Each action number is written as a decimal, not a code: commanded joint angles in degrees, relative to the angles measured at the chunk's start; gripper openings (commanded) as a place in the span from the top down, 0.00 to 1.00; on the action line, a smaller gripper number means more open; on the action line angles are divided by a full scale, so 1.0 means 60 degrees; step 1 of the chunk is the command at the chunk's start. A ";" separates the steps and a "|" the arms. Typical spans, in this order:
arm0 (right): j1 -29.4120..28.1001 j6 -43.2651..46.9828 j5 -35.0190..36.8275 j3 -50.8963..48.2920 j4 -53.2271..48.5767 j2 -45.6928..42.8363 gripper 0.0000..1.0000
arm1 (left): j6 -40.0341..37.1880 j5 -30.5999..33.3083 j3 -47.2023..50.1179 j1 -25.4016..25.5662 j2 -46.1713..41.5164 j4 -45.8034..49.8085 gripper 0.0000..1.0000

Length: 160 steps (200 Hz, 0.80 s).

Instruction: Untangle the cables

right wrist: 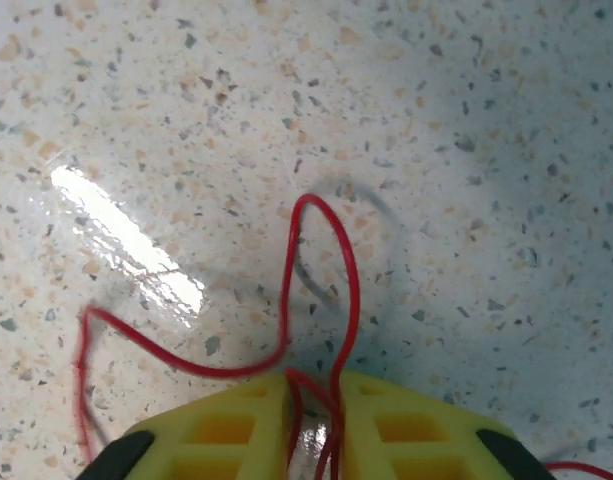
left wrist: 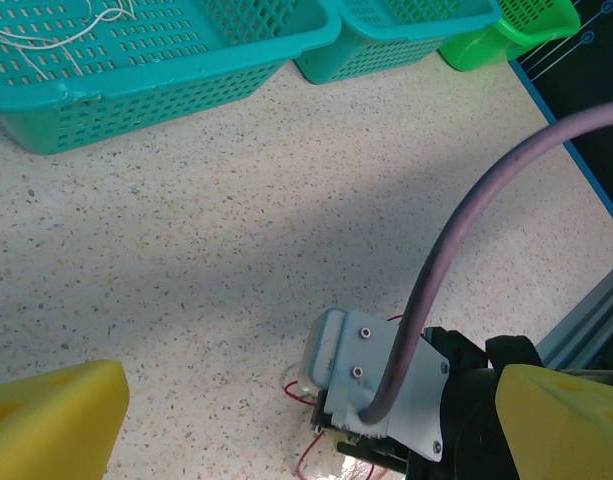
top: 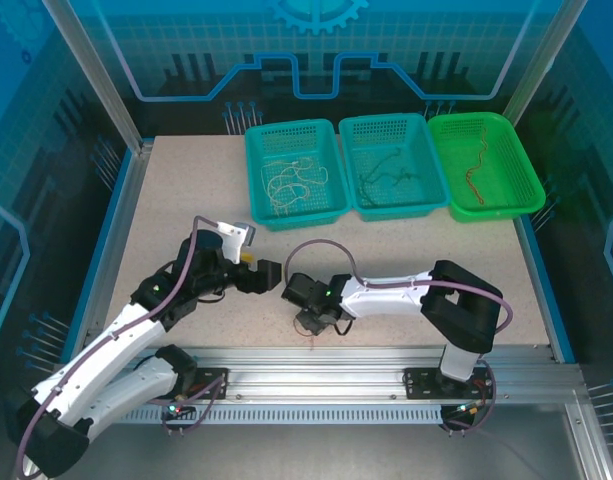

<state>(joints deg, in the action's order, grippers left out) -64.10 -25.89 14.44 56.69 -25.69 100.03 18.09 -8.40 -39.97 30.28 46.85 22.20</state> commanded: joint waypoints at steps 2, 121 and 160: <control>0.0285 0.0062 0.0946 -0.0216 0.0369 -0.0168 0.97 | 0.0154 -0.0336 0.0197 0.0093 -0.0132 -0.0143 0.04; 0.5590 -0.0705 -0.2370 -0.2297 0.2660 -0.6018 1.00 | 0.1015 -0.3513 0.0802 0.0214 0.0031 -0.3162 0.01; 0.7765 -0.1028 -0.3345 -0.2085 0.3360 -0.6244 1.00 | 0.0859 -0.3696 0.0684 0.0479 0.0243 -0.3415 0.01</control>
<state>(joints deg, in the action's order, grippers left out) -23.59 -30.06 0.21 43.70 -10.20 63.11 22.63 -27.24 -36.12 32.14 47.92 5.41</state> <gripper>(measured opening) 0.052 0.987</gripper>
